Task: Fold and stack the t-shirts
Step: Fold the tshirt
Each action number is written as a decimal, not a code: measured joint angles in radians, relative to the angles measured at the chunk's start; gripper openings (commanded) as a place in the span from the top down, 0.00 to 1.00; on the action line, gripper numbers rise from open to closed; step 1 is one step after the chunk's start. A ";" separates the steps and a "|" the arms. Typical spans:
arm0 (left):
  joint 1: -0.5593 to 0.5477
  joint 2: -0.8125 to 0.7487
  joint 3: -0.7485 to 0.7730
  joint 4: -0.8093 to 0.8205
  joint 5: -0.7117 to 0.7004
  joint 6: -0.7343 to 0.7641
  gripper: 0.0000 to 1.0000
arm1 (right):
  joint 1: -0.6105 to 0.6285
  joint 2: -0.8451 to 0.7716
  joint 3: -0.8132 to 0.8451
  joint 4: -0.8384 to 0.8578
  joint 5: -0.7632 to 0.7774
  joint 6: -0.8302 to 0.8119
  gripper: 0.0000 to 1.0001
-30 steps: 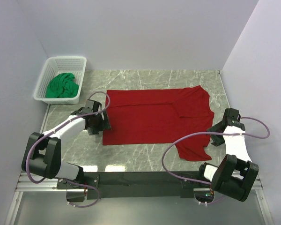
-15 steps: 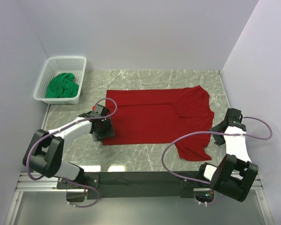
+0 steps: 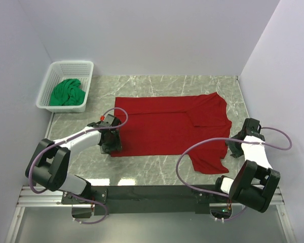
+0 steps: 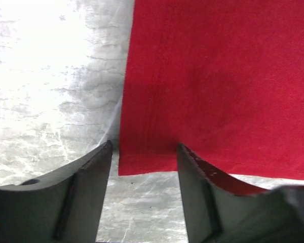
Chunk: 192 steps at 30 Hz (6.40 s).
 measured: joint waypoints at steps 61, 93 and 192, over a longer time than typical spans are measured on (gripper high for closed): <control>0.184 0.066 0.248 -0.085 0.037 0.093 0.99 | 0.000 0.246 0.247 -0.045 -0.168 -0.060 1.00; 0.246 0.374 0.473 0.030 0.108 0.104 0.99 | 0.070 0.679 0.659 -0.077 -0.219 -0.020 1.00; 0.238 -0.034 0.175 0.053 -0.013 0.119 0.17 | 0.292 0.882 0.885 0.306 -0.340 0.101 0.99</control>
